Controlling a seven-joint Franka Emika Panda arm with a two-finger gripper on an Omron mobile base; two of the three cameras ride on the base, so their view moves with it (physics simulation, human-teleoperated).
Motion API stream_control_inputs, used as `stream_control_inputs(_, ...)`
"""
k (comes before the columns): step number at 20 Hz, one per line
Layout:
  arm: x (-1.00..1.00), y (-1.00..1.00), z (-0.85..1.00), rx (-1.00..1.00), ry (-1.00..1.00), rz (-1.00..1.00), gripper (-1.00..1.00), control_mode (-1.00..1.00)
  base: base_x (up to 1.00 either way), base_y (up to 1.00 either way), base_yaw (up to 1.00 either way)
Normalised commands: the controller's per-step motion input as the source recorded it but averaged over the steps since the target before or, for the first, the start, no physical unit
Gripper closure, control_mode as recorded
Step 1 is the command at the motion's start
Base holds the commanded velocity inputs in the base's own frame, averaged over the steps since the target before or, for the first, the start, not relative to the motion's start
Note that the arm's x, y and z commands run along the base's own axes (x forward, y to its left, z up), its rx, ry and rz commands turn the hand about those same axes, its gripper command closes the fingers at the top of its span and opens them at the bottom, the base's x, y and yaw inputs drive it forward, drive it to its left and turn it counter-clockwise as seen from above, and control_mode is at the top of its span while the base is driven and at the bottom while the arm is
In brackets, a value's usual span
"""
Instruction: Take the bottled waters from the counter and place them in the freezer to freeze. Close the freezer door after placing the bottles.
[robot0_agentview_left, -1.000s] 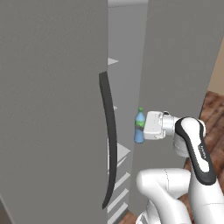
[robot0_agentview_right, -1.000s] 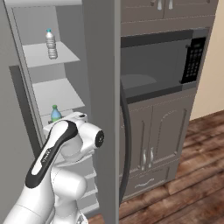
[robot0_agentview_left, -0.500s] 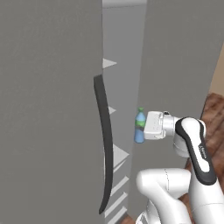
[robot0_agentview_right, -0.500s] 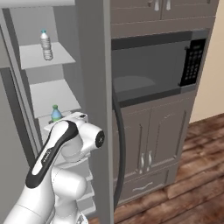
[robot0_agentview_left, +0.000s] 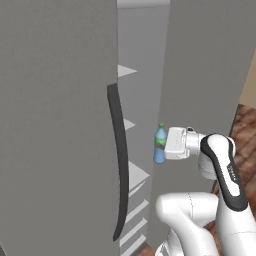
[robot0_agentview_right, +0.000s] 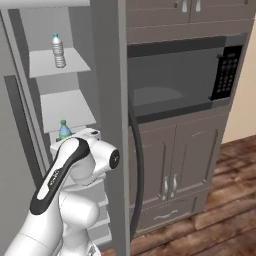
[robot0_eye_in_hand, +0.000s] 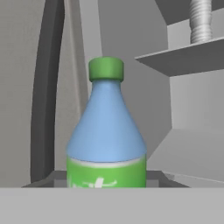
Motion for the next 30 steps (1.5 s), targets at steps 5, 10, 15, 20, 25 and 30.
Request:
stream_control_inputs(5, 0.0, 0.0, 0.0, 0.0, 0.0, 0.0, 1.0, 1.0, 0.38, -0.02, 0.1)
stream_control_inputs(10, 0.0, 0.0, 0.0, 0.0, 0.0, 0.0, 1.0, 1.0, -0.63, 0.43, 0.06)
stream_control_inputs(15, 0.0, 0.0, 0.0, 0.0, 0.0, 0.0, 1.0, 1.0, 0.09, 0.0, 0.05)
stream_control_inputs(20, 0.0, 0.0, 0.0, 0.0, 0.0, 0.0, 1.0, 1.0, 0.36, -0.01, 0.06)
stream_control_inputs(25, 0.0, 0.0, 0.0, 0.0, 0.0, 0.0, 1.0, 1.0, 0.49, -0.05, 0.16)
stream_control_inputs(30, 0.0, 0.0, 0.0, 0.0, 0.0, 0.0, 1.0, 1.0, 0.37, -0.3, 0.09)
